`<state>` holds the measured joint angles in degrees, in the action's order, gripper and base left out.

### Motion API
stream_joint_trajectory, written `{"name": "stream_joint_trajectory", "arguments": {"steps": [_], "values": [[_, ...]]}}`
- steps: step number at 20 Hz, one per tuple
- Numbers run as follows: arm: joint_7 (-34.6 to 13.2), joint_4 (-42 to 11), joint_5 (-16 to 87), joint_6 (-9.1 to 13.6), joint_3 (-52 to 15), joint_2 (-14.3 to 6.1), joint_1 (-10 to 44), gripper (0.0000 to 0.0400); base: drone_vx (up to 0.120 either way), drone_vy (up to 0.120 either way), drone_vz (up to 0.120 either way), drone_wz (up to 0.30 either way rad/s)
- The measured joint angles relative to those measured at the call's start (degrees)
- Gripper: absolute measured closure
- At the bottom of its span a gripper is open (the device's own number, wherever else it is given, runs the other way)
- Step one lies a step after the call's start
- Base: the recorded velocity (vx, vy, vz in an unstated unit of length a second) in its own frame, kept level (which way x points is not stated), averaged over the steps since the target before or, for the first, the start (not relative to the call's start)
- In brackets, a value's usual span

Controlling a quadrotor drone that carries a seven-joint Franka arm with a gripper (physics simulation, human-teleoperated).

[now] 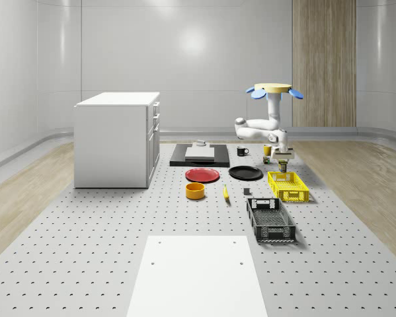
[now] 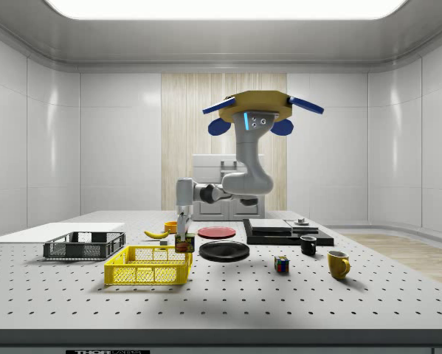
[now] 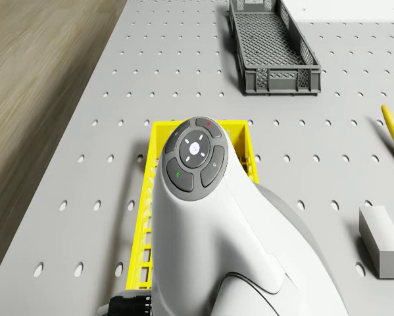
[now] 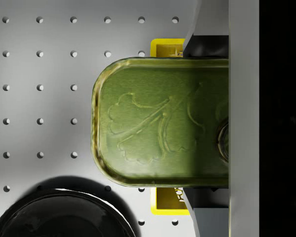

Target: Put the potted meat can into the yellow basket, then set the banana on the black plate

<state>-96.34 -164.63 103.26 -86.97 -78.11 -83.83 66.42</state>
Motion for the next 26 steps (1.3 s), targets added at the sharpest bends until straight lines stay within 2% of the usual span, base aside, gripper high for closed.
{"name": "stream_joint_trajectory", "arguments": {"steps": [5,9,12,16,26], "values": [[-0.1,0.0,-0.2,-0.4,-0.1,-0.4,0.1,0.0109,0.12,0.0,0.0,0.0],[-0.1,0.0,-0.3,-0.7,-0.1,-0.8,0.2,0.0109,0.12,0.0,-0.12,0.0],[-0.2,0.0,-0.4,-0.9,-0.2,-1.0,0.2,0.0109,0.12,0.0,-0.013,0.0],[-0.2,0.3,0.6,-1.7,1.0,-1.4,0.3,0.0109,0.0,0.0,0.0,0.0],[0.0,2.1,7.7,-5.0,8.6,-2.2,1.2,0.0109,0.0,0.0,0.0,0.0]]}}
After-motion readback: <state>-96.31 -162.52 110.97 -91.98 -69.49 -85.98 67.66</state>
